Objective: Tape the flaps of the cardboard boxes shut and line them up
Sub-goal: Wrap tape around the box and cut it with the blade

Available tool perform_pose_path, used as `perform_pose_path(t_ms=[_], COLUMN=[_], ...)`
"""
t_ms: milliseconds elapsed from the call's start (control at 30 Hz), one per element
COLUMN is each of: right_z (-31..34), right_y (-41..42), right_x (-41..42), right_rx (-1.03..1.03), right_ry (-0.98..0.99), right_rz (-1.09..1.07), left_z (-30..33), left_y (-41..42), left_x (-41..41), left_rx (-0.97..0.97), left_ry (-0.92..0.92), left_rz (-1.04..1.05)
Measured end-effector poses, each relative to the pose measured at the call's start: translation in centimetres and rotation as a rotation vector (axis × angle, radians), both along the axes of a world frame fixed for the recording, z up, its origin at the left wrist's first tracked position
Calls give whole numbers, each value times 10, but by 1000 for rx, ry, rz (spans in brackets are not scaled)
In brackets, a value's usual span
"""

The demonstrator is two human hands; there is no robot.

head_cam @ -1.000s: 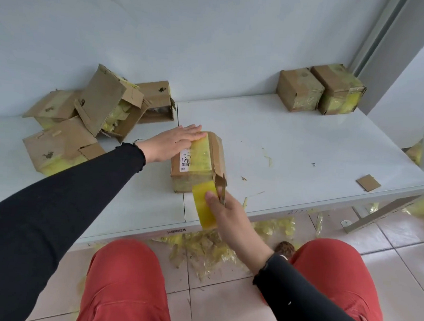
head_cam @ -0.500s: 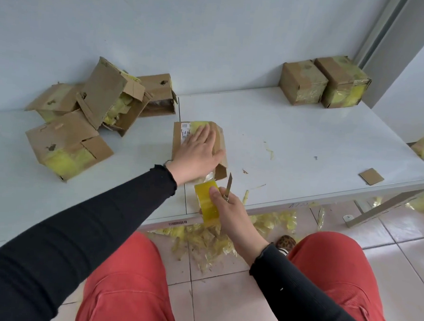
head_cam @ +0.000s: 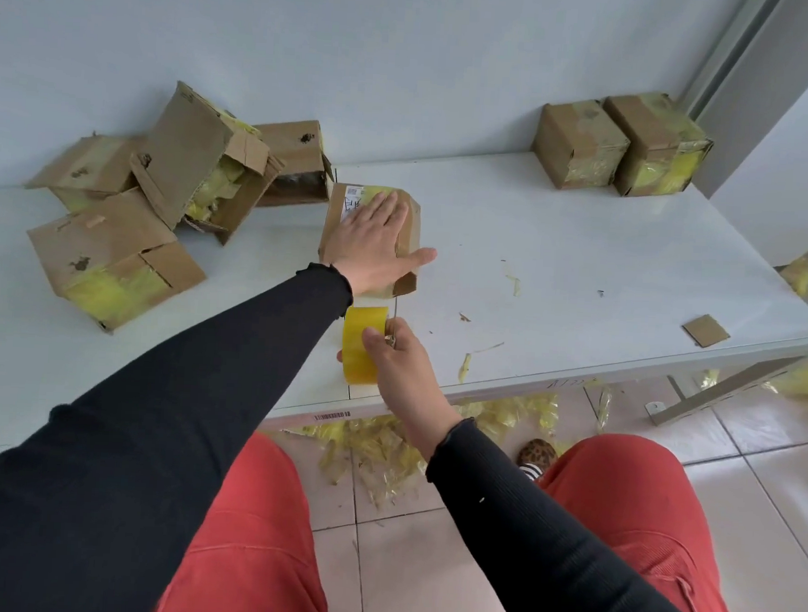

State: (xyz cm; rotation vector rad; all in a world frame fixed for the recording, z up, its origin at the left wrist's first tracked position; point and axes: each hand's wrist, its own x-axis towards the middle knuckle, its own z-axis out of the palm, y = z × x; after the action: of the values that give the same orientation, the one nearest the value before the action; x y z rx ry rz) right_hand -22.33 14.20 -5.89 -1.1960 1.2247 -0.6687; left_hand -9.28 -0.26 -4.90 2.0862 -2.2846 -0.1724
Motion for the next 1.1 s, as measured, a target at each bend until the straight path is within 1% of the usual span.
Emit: perform_pose_path(t_ms=[33,67,100,133,167,200,233,300,333,367,400,467,567,667,833,1100], right_z=[1,0,-1,-2,-2,-4,-6,-5,-3,0,2,10,20,19,13,2], right_y=[1,2,3,4,5,6,6,2,-2,-9,-18,-40,-67,-81,-91,-105], right_x=[0,-1,-2,-4,-7,-10,-13,-20,-24,-29,-34,-44,-49,-44,-34,-28], right_rx=[11,24,29,22,7,-13,-37,-112,-164,-226,-297,-417,-519,-658,-954,-1005], right_ry=[-21,-46,-64,-68,-54,-28,3,64,96,144,211,375,613,748,963,1276], right_rz=[12,19,19,21,31,45,62,85,74,51,35,71,285,426,465,566], left_z=[9,17,23,26,24,18,9,-10,-18,-23,-25,-27,-28,-32,-34,-30], left_y=[2,6,14,26,42,60,79,111,122,127,130,132,132,131,129,127], left_x=[3,7,14,20,26,30,32,26,22,19,17,13,6,2,1,-2], left_rx=[23,4,-70,-181,-291,-341,-300,-30,102,184,221,215,155,79,45,29], left_ry=[135,314,489,609,655,653,644,712,808,937,1065,1244,1407,1458,1480,1482], left_rz=[-17,-16,13,78,166,263,352,478,528,572,600,601,622,640,636,629])
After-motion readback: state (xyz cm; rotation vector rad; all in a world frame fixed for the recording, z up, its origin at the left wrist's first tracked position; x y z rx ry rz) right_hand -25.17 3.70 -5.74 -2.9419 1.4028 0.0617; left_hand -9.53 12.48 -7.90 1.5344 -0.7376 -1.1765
